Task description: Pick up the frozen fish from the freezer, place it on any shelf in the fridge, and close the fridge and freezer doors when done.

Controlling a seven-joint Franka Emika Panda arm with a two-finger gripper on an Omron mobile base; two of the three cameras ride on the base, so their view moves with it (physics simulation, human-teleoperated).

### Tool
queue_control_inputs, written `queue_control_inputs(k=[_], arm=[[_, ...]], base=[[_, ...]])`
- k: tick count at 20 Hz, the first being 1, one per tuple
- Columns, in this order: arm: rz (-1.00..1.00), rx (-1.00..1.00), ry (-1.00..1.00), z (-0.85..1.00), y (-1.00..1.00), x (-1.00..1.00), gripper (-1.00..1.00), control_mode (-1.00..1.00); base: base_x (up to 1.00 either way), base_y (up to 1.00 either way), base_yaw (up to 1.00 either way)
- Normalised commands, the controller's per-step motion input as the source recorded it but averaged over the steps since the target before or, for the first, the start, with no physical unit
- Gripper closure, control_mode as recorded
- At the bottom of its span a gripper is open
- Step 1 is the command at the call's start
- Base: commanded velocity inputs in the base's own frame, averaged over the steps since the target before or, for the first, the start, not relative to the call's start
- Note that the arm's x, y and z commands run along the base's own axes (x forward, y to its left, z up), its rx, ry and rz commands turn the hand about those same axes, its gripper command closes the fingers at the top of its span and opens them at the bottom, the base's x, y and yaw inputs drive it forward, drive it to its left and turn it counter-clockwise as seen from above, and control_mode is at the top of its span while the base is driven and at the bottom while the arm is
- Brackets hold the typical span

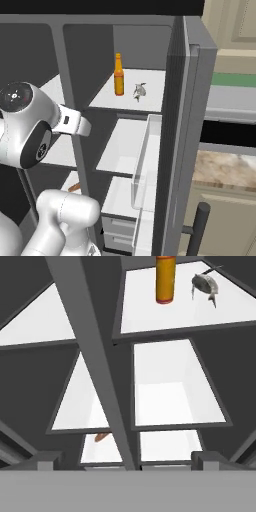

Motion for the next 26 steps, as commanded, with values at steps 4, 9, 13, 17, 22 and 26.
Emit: queue_control_inputs(k=[4,9,13,17,22,26], arm=[[0.0,0.0,0.0,0.0,0.0,0.0,-1.0,-1.0],[0.0,0.0,0.0,0.0,0.0,0.0,-1.0,1.0],[0.0,0.0,0.0,0.0,0.0,0.0,-1.0,1.0],[0.0,0.0,0.0,0.0,0.0,0.0,-1.0,1.0],[0.0,0.0,0.0,0.0,0.0,0.0,-1.0,1.0],[0.0,0.0,0.0,0.0,0.0,0.0,-1.0,1.0]], base=[[0.0,0.0,0.0],[-0.07,-0.17,0.0],[-0.26,-0.29,0.01],[-0.51,-0.11,0.0],[-0.67,-0.11,0.0],[-0.55,-0.11,0.0]])
